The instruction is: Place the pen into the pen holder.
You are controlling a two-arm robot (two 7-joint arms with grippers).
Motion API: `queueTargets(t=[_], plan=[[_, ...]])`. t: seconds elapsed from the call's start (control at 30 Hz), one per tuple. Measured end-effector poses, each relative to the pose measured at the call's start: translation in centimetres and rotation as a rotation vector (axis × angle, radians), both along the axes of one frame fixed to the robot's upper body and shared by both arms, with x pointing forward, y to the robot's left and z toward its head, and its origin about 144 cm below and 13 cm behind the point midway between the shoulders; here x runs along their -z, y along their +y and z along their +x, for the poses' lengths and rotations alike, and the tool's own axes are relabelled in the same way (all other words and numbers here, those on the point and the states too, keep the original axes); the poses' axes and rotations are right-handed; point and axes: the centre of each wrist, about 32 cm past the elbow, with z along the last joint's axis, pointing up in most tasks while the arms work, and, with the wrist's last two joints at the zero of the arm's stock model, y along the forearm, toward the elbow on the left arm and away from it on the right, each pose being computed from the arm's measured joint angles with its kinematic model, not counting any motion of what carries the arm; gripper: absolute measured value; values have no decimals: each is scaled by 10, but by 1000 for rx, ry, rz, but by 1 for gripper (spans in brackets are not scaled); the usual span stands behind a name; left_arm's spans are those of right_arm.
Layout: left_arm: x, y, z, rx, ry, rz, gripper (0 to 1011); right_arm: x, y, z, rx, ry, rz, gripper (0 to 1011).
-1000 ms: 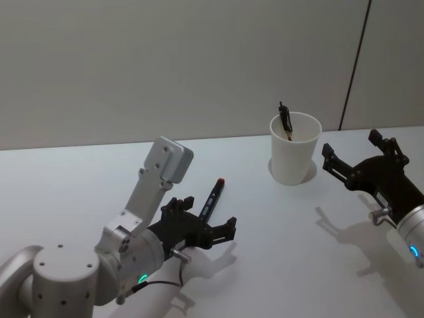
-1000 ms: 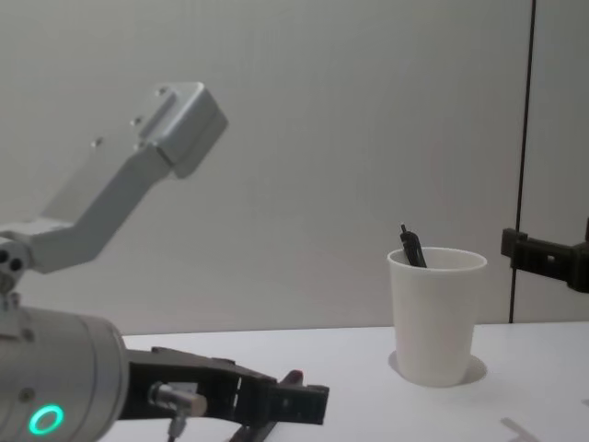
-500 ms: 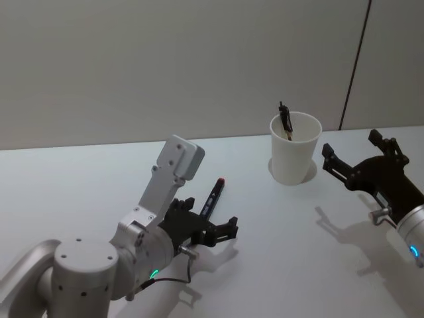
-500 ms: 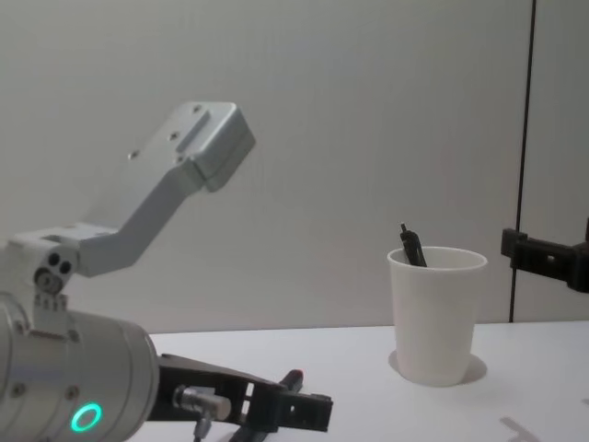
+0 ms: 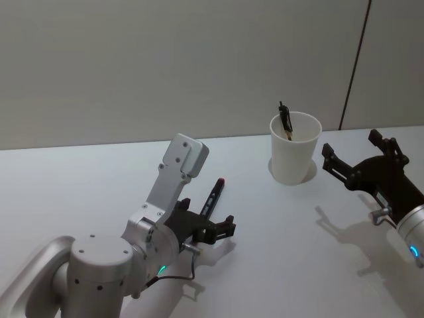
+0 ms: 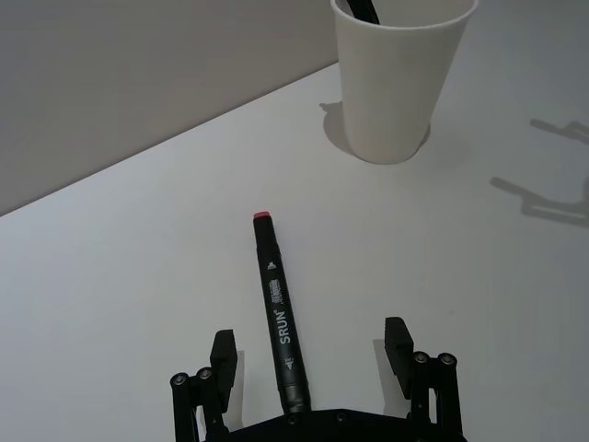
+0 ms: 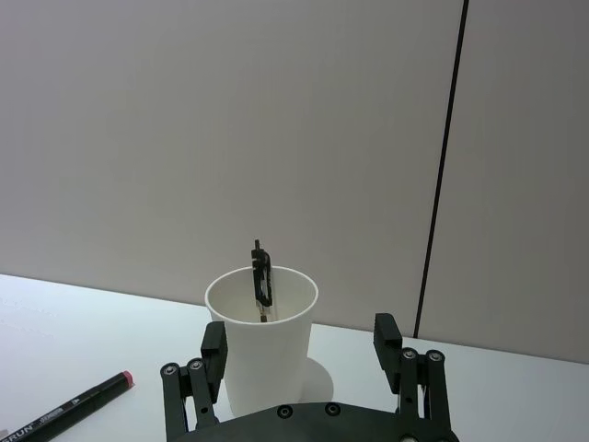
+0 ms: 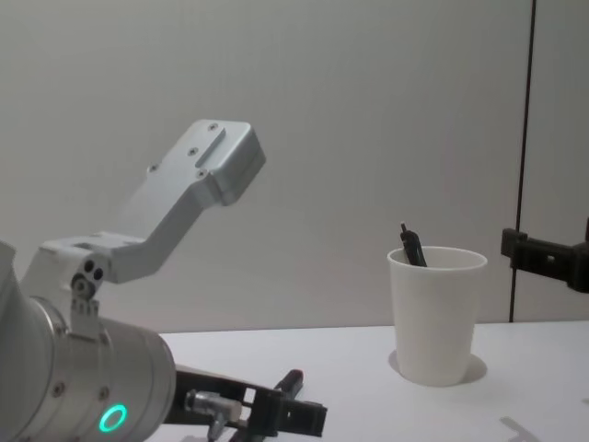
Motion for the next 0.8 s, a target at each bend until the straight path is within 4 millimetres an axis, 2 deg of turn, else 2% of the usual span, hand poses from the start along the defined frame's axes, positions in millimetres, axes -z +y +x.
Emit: queueTargets(t=[0.8], plan=[[3,-9,5,-59,53,31,1003,0,0,0,0,0,0,1002]])
